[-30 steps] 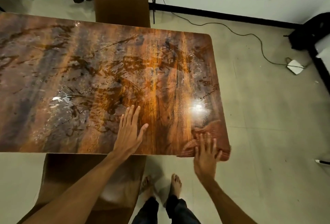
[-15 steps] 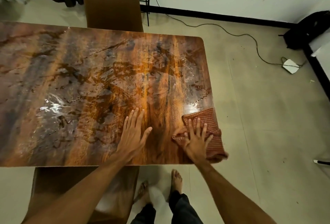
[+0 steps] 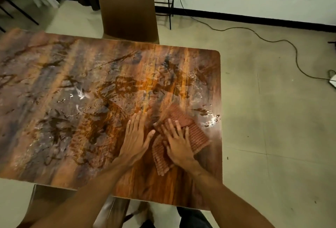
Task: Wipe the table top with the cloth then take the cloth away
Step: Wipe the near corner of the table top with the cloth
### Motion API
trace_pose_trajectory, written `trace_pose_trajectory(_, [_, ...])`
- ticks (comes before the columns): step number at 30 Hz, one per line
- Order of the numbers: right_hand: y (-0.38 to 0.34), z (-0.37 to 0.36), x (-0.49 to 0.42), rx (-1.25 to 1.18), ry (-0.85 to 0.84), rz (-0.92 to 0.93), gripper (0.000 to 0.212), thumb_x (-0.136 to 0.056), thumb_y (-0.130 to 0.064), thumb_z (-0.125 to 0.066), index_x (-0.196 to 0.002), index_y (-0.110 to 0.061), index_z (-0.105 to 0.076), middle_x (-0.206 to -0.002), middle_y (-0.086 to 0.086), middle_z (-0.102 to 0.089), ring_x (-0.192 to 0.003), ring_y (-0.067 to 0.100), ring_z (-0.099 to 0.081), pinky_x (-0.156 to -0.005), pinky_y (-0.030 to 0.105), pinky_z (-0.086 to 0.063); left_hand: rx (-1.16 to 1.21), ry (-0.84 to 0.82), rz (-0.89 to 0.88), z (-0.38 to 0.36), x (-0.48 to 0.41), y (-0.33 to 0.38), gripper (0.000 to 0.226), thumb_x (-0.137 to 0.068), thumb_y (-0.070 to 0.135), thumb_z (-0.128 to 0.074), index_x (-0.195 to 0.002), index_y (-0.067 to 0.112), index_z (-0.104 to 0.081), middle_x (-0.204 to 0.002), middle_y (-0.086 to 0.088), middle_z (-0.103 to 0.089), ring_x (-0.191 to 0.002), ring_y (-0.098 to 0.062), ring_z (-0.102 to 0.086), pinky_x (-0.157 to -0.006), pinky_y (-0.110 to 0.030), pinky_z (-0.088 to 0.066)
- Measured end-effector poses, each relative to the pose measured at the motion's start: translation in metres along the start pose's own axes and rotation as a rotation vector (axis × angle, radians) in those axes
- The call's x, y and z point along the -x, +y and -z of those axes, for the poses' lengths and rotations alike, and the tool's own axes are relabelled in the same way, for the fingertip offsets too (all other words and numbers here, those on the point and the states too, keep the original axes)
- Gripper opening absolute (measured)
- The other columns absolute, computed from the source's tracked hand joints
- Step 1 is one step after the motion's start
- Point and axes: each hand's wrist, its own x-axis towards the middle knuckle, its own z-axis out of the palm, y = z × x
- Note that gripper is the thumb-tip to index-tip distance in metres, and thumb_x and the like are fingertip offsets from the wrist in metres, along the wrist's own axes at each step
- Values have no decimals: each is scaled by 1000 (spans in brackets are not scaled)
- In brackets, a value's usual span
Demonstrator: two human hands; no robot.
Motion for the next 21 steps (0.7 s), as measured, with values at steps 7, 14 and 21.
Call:
trace_pose_trajectory(7, [89,51,-55,-63,96,-315,63,-108,-45,-33,-164,-34,-6,-173,0,10,-158,31,13,-122,66,9,-47,72,30,0,-61,29,74,-103,56,-28,-161,18,-1,-169,-6,-2,-156,-19,1,-127,-44,0])
trace_pose_trajectory(14, [68,22,-42,69,31,242,62,-106,-55,-20,-164,-35,-8,-172,-5,9,-159,24,6,-125,64,-8,-55,28,41,6,-73,27,74,-102,56,-26,-161,21,1,-170,-1,5,-156,-16,6,-127,-45,2])
trace_pose_trajectory(21, [16,41,-114,-39,109,-76,64,-106,-41,-37,-164,-30,-12,-172,5,9,-157,34,11,-124,67,0,-52,37,110,19,-76,-20,72,-102,59,-21,-161,24,1,-170,-4,-1,-156,-19,3,-127,-48,-3])
